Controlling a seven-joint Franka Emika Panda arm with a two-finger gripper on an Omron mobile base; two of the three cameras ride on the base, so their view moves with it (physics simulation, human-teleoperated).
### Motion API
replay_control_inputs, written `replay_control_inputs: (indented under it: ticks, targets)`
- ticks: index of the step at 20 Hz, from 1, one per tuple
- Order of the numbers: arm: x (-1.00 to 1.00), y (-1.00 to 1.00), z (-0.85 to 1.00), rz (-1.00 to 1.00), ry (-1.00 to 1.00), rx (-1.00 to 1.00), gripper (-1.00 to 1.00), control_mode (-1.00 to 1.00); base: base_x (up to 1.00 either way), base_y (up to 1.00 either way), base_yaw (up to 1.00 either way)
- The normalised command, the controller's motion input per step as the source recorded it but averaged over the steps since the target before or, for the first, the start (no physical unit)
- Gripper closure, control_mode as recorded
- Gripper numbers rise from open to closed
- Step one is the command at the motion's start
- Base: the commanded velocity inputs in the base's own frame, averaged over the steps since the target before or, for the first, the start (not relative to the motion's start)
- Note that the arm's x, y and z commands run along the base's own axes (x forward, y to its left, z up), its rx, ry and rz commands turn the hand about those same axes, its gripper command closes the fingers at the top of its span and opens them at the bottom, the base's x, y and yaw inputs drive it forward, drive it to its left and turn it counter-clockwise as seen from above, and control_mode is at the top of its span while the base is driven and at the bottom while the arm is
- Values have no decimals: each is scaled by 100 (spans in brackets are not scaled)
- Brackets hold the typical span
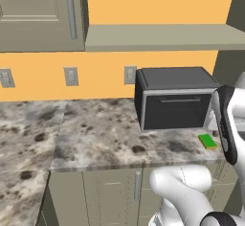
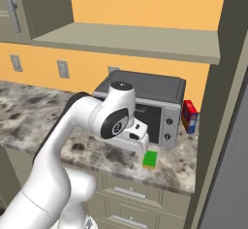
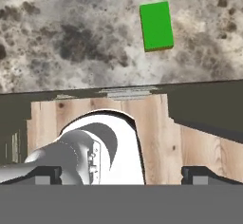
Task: Place the sponge inside the microwave to prepare for sanitizing.
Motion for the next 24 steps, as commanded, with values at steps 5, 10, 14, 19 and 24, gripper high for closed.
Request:
replay_control_inputs:
  ticks: [5, 10, 14, 19, 24]
  targets:
    - [39, -10, -39, 11, 8, 0, -100, -100, 0, 0, 0]
    - [33, -21, -28, 11, 3, 0, -100, -100, 0, 0, 0]
    - [28, -21, -28, 8, 1, 0, -100, -100, 0, 0, 0]
    - [27, -10, -33, 0, 0, 2, -100, -100, 0, 0, 0]
    - [40, -6, -30, 0, 0, 5, -100, -100, 0, 0, 0]
